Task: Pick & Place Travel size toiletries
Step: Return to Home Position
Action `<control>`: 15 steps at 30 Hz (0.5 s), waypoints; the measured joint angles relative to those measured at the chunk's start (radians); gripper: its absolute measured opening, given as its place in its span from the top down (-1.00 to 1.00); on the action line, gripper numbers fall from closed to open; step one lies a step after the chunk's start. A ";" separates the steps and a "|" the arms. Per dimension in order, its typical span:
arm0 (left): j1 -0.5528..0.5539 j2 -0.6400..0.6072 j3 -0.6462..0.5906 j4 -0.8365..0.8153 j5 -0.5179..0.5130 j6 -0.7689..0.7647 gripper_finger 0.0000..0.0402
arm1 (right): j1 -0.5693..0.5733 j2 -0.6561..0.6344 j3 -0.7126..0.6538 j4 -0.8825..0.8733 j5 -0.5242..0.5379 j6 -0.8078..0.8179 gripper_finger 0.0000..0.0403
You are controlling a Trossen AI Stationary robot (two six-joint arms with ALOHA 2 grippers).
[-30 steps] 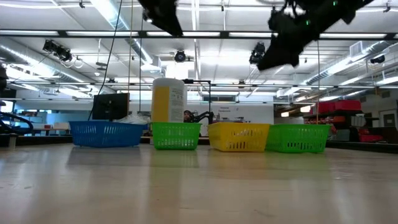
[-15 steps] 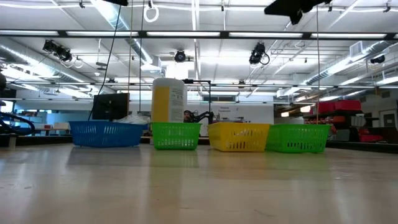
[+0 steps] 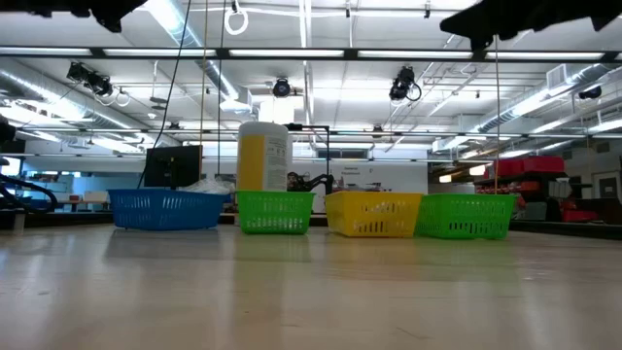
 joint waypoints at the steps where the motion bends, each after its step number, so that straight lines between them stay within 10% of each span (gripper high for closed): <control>1: 0.000 -0.036 -0.033 0.019 0.010 -0.001 0.04 | 0.000 -0.021 -0.031 0.022 0.000 0.000 0.99; 15: -0.001 -0.101 -0.294 0.312 0.077 0.002 0.04 | -0.009 -0.429 -0.328 0.120 -0.061 0.101 0.99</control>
